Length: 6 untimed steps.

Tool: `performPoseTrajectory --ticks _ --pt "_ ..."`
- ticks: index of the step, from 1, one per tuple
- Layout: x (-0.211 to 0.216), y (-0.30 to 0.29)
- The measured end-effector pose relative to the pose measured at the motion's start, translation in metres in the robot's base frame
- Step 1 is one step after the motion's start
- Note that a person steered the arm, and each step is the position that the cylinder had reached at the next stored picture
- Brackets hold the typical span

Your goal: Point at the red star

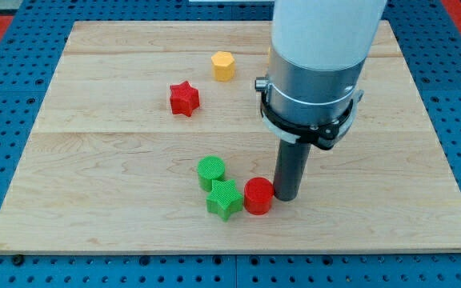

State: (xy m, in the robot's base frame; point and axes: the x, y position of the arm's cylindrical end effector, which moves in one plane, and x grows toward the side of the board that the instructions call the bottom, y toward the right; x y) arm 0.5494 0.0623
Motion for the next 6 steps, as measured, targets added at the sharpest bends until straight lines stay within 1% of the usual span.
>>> performPoseTrajectory --ticks 1,2,3,4,5,6 --pt "0.002 -0.001" --pt "-0.022 0.006" --pt "-0.069 0.016" --pt "-0.073 -0.031" --pt "-0.079 -0.111" --pt "-0.113 -0.191"
